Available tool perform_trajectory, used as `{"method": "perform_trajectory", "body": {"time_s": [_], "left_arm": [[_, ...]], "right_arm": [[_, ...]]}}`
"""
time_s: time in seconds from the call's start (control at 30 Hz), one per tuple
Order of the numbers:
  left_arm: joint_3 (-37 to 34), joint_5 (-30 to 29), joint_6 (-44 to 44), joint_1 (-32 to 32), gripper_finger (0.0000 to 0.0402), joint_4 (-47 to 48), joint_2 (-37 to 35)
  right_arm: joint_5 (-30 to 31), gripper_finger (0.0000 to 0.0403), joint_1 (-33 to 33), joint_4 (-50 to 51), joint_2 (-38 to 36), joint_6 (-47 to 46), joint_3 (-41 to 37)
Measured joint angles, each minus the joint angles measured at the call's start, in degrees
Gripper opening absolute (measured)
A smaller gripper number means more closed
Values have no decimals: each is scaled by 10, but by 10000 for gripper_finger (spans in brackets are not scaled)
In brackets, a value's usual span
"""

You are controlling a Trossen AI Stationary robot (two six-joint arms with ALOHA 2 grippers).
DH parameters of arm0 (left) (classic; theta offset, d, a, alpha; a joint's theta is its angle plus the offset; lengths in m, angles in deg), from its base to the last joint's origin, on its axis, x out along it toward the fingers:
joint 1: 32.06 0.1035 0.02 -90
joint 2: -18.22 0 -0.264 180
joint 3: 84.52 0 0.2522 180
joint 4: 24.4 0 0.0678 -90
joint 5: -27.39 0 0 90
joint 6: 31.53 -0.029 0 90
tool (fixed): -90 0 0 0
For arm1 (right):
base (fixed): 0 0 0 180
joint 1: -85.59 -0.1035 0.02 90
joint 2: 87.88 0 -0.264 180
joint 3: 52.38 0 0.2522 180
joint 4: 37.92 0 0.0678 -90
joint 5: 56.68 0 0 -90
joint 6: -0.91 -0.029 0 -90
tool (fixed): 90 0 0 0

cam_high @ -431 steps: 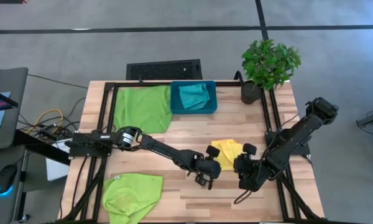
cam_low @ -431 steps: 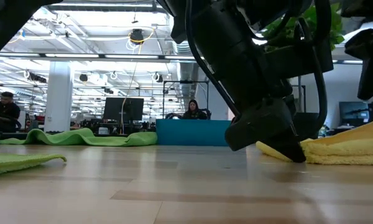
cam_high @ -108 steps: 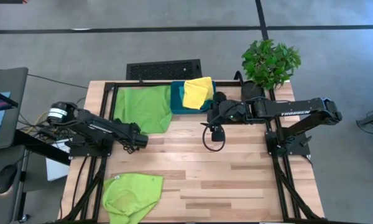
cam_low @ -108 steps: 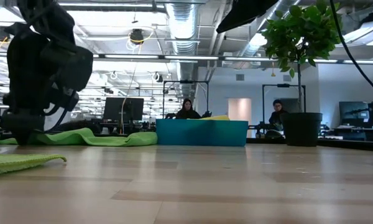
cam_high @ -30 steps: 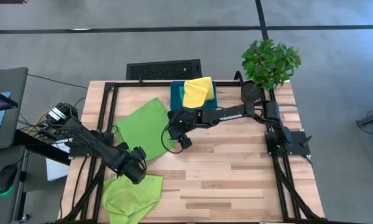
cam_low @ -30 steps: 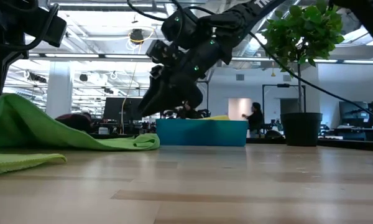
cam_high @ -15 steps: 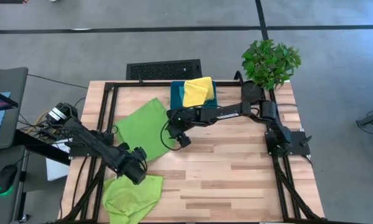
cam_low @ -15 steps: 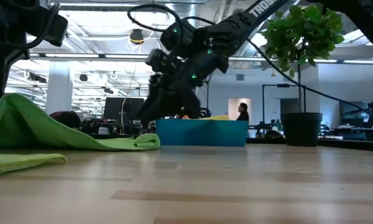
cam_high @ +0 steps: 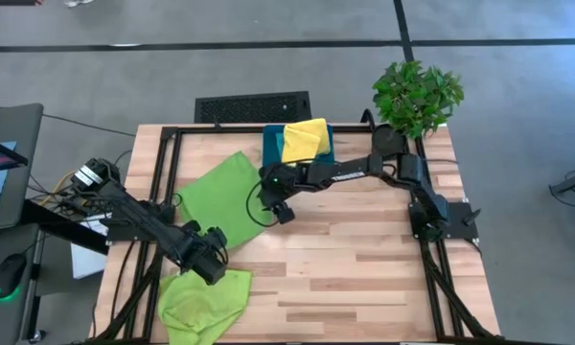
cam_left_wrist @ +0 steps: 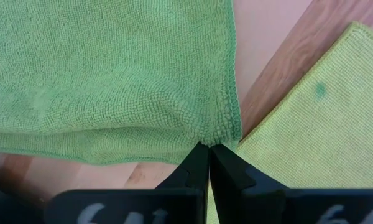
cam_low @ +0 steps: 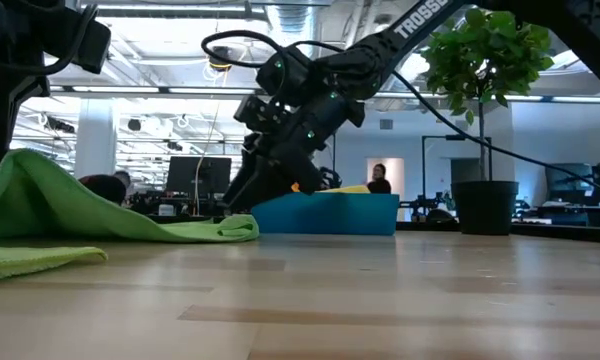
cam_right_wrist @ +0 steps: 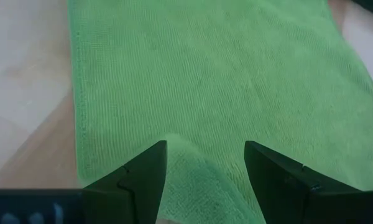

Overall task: Fold microfiber towels
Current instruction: Fold the green microfiber cloth

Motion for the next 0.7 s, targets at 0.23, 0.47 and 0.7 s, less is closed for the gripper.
{"method": "perform_trajectory", "body": {"time_s": [0.23,0.47,0.7], "left_arm": [[0,0,0,0,0,0,0],[0,0,0,0,0,0,0],[0,-2,0,0,0,0,0]], "right_arm": [[-22,240,3,27,0,2,0],[-23,240,2,18,0,5,0],[-23,240,10,19,0,6,0]]}}
